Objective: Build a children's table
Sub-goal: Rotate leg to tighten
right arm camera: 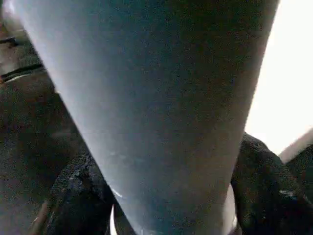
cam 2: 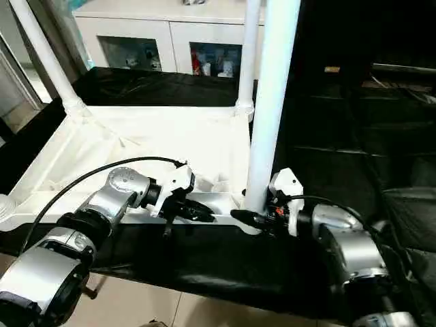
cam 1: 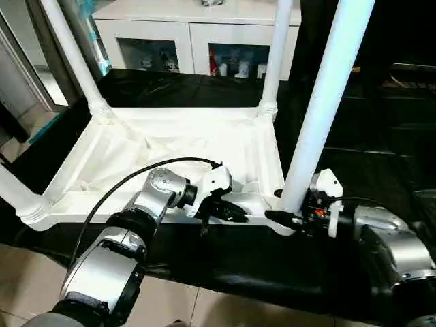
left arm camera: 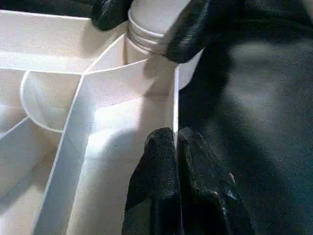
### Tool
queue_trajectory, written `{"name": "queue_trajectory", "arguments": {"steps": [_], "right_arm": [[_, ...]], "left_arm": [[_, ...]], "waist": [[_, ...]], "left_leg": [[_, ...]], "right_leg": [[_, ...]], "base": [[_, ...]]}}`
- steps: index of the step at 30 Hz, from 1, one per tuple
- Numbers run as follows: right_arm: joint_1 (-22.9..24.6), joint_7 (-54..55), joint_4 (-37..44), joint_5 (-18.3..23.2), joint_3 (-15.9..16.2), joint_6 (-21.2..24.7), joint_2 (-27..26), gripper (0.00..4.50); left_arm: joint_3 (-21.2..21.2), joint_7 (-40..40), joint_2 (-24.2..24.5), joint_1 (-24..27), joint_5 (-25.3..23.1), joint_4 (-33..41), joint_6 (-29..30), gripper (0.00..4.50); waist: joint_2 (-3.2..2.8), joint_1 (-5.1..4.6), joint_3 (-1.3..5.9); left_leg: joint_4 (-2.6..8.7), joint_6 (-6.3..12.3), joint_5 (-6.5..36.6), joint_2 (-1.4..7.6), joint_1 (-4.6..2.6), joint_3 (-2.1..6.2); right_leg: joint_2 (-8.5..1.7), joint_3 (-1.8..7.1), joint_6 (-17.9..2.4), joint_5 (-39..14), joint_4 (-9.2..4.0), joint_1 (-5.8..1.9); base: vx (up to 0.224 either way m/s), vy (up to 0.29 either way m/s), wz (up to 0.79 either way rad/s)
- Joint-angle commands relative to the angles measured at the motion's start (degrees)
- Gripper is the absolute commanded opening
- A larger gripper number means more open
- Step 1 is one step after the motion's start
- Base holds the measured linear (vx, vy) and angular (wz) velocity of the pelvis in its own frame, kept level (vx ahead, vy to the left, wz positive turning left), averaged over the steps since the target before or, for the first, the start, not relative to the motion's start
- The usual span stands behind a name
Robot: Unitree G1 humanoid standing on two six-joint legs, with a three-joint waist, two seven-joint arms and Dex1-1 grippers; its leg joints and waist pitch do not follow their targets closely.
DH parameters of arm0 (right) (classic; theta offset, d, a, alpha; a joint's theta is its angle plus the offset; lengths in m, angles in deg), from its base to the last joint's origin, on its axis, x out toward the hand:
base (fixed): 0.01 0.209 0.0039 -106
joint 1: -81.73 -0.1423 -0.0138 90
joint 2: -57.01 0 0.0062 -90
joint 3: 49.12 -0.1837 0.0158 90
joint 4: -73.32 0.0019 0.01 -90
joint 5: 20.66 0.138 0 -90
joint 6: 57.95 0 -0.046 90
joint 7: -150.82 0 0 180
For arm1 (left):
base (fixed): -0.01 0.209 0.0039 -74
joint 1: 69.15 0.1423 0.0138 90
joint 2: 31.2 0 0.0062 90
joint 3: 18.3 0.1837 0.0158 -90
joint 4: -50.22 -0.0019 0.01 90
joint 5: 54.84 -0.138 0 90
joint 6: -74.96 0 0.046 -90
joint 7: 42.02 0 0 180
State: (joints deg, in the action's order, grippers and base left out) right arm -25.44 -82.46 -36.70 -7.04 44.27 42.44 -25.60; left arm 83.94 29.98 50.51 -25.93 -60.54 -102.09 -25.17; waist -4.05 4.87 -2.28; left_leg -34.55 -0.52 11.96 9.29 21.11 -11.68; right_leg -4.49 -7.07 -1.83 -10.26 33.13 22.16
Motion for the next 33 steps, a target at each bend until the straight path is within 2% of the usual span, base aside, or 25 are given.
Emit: {"name": "queue_trajectory", "arguments": {"steps": [1,2,4,6,7,9,10,11,12,13,15,17,19,22,23,25,27,30,33], "right_arm": [[-0.8,7.4,-4.1,-3.0,-0.2,0.0,-2.0,2.71],[-1.1,9.8,-5.1,-3.4,-0.7,0.0,-2.9,2.71],[-2.1,16.9,-7.9,-4.1,-2.4,0.3,-5.6,2.70],[-2.4,19.6,-8.8,-4.3,-3.1,0.5,-6.7,2.70],[-3.3,25.3,-10.5,-5.2,-3.9,0.5,-8.7,2.70],[-5.3,34.9,-13.7,-6.4,-5.2,0.6,-12.8,2.70],[-5.3,34.9,-13.7,-6.4,-5.2,0.6,-12.8,2.70],[-6.7,38.9,-15.6,-6.6,-5.8,0.3,-15.2,2.70],[-6.8,38.9,-15.6,-6.6,-5.8,0.2,-15.4,3.05],[-7.6,37.9,-16.3,-6.5,-5.4,-0.9,-16.6,3.26],[-8.1,36.7,-16.3,-7.6,-4.1,-2.5,-16.8,3.42],[-8.4,33.9,-15.2,-6.7,-3.7,-3.7,-16.7,3.48],[-8.2,30.3,-14.0,-5.9,-3.2,-4.0,-16.1,3.82],[-7.1,22.6,-11.2,-4.4,-1.5,-3.8,-13.5,3.82],[-5.3,15.4,-8.1,-3.6,0.4,-3.9,-10.1,3.82],[-4.5,12.4,-6.7,-3.0,0.9,-3.7,-8.7,3.82],[-2.9,6.8,-4.1,-1.9,1.7,-3.2,-5.5,3.82],[-1.2,-0.7,-0.9,-0.3,1.7,-2.2,-0.8,3.82],[-0.7,-4.4,0.2,0.1,1.2,-2.7,1.5,3.82]], "left_arm": [[-1.2,-6.4,-1.9,-1.7,0.1,-0.8,-0.5,0.00],[-1.3,-8.6,-2.4,-2.0,-0.3,-1.3,-0.5,0.00],[-1.7,-14.8,-4.1,-2.9,-0.9,-2.4,-0.3,0.00],[-1.9,-16.8,-4.7,-3.2,-1.0,-2.7,-0.2,0.00],[-2.1,-20.9,-6.3,-3.8,-1.4,-3.3,0.4,0.00],[-2.2,-28.1,-9.2,-5.1,-1.9,-4.6,1.4,0.00],[-2.2,-28.1,-9.2,-5.1,-1.9,-4.6,1.4,0.00],[-2.2,-30.2,-11.3,-5.6,-1.8,-5.1,2.3,0.00],[-2.2,-30.1,-11.3,-5.7,-1.8,-5.1,2.3,0.00],[-1.8,-29.9,-12.5,-5.8,-1.7,-5.5,2.2,0.00],[-1.5,-29.7,-13.0,-5.8,-1.7,-5.6,2.0,0.00],[-1.5,-28.5,-12.8,-5.6,-1.7,-5.7,1.8,0.00],[-1.6,-27.3,-12.3,-5.4,-1.7,-5.8,1.4,0.00],[-1.4,-24.0,-10.8,-5.0,-1.7,-5.7,0.8,0.00],[-1.2,-20.0,-9.3,-4.5,-1.4,-5.2,0.2,0.00],[-1.0,-18.4,-8.6,-4.3,-1.4,-5.1,0.1,0.00],[-0.2,-14.3,-6.7,-3.6,-1.7,-4.5,-0.5,0.00],[1.4,-5.8,-3.0,-2.1,-2.0,-3.1,-1.8,0.00],[2.3,-0.2,-0.4,-1.2,-2.3,-2.4,-2.8,0.00]], "waist": [[1.57,-0.35,3.47],[1.33,-0.52,3.40],[1.35,-0.76,3.34],[1.54,-1.24,3.47],[1.37,-1.46,3.49],[1.40,-2.06,3.45],[1.40,-2.06,3.45],[1.35,-2.09,3.47],[1.33,-2.14,3.47],[1.07,-2.28,3.51],[1.26,-2.29,3.47],[1.24,-2.24,3.47],[1.31,-2.28,3.49],[1.32,-2.19,3.59],[1.59,-1.87,3.58],[1.53,-1.49,3.56],[1.72,-1.33,3.52],[1.55,-1.23,3.43],[1.55,-1.22,3.38]], "left_leg": [[3.93,5.21,7.8,4.89,-0.62,2.50],[3.93,4.87,7.8,4.84,-0.76,2.47],[4.05,4.52,8.3,4.87,-0.81,2.52],[4.06,4.49,7.7,4.77,-0.68,2.61],[3.94,4.80,7.3,4.82,-0.63,2.57],[4.09,3.86,7.7,4.67,-0.85,2.58],[4.09,3.86,7.7,4.67,-0.85,2.58],[4.03,4.01,7.7,4.57,-0.78,2.52],[4.06,4.07,7.6,4.62,-0.76,2.57],[4.00,4.59,7.6,4.49,-0.74,2.52],[3.91,5.43,7.7,4.39,-0.55,2.48],[3.89,6.08,7.7,4.41,-0.57,2.48],[3.91,6.51,7.7,4.49,-0.51,2.52],[3.76,7.57,7.1,4.61,-0.49,2.51],[3.59,8.77,6.2,4.50,-0.35,2.38],[3.46,10.08,5.3,4.60,-0.10,2.30],[3.43,10.30,5.4,4.54,0.00,2.34],[3.61,9.54,6.9,4.88,-0.20,2.43],[3.70,9.29,7.4,4.90,-0.25,2.45]], "right_leg": [[-6.19,3.74,-10.0,-14.6,-4.29,-2.85],[-6.10,3.83,-9.8,-15.2,-4.42,-2.58],[-6.09,3.84,-9.8,-15.5,-4.59,-2.60],[-6.07,3.87,-10.1,-13.4,-4.34,-2.90],[-6.19,4.04,-10.5,-12.2,-4.16,-2.71],[-6.05,3.92,-10.6,-13.1,-4.33,-2.63],[-6.05,3.92,-10.6,-13.1,-4.33,-2.63],[-6.20,4.01,-10.5,-13.3,-4.45,-2.82],[-6.18,4.03,-10.6,-13.0,-4.38,-2.82],[-6.03,3.93,-10.4,-12.2,-4.46,-2.86],[-6.13,3.97,-10.6,-11.4,-4.39,-3.02],[-6.17,3.93,-10.5,-11.8,-4.39,-3.10],[-6.08,3.87,-10.5,-11.8,-4.37,-3.16],[-6.06,3.89,-10.9,-9.8,-4.04,-3.23],[-6.06,3.84,-10.9,-8.7,-3.93,-3.41],[-5.99,3.78,-10.6,-8.0,-3.77,-3.40],[-5.96,3.61,-10.2,-9.5,-3.93,-3.44],[-5.91,3.62,-9.7,-13.1,-4.19,-3.16],[-5.95,3.72,-9.9,-13.1,-4.18,-3.07]], "base": [[0.000,0.000,0.00],[0.000,0.000,0.00],[0.000,0.000,0.00],[0.000,0.000,0.00],[0.000,0.000,0.00],[0.000,0.000,0.00],[0.000,0.000,0.00],[0.000,0.000,0.00],[0.000,0.000,0.00],[0.000,0.000,0.00],[0.000,0.000,0.00],[0.000,0.000,0.00],[0.000,0.000,0.00],[0.000,0.000,0.00],[0.000,0.000,0.00],[0.000,0.000,0.00],[0.000,0.000,0.00],[0.000,0.000,0.00],[0.000,0.000,0.00]]}}
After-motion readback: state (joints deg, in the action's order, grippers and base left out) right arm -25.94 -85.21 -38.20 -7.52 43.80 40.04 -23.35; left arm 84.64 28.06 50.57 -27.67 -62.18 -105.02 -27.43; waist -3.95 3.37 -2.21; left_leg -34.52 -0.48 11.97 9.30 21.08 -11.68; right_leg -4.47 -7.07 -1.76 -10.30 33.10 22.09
